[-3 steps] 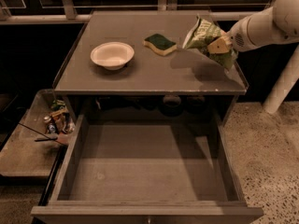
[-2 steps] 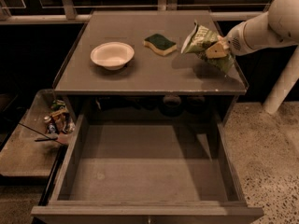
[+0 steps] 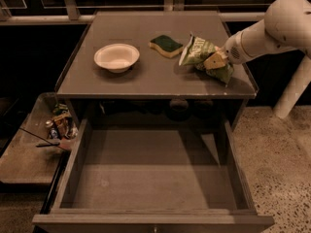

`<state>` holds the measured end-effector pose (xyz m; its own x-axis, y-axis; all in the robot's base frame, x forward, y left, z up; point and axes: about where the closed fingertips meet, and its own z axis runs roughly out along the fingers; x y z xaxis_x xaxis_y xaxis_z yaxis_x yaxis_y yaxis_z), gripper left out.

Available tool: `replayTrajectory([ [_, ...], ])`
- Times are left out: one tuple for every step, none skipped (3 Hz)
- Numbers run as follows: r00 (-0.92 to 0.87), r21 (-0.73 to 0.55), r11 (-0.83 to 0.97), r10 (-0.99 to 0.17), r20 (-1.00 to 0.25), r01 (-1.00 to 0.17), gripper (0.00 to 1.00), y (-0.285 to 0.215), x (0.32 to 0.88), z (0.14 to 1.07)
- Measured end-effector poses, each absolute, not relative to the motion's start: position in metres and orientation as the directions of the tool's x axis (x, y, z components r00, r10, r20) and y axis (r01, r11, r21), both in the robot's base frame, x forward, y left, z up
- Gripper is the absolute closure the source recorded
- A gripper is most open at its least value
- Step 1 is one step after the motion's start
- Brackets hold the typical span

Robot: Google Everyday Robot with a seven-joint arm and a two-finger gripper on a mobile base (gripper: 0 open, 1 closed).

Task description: Pick green jalapeno chip bag from top drawer and place on counter

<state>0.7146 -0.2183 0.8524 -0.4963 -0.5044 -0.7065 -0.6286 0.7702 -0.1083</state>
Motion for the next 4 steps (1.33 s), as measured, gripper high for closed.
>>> replayTrajectory([
  [-0.497, -0.107, 0.769, -0.505, -0.705, -0.630, 0.59, -0.2180, 0.7142, 0.8517],
  [-0.497, -0.107, 0.769, -0.505, -0.705, -0.630, 0.34, -0.2179, 0.7143, 0.8517],
  [-0.497, -0.107, 0.769, -0.505, -0.705, -0.630, 0.13, -0.2179, 0.7143, 0.8517],
  [-0.497, -0.107, 0.769, -0.505, -0.705, -0.630, 0.00, -0.2178, 0.7143, 0.8516],
])
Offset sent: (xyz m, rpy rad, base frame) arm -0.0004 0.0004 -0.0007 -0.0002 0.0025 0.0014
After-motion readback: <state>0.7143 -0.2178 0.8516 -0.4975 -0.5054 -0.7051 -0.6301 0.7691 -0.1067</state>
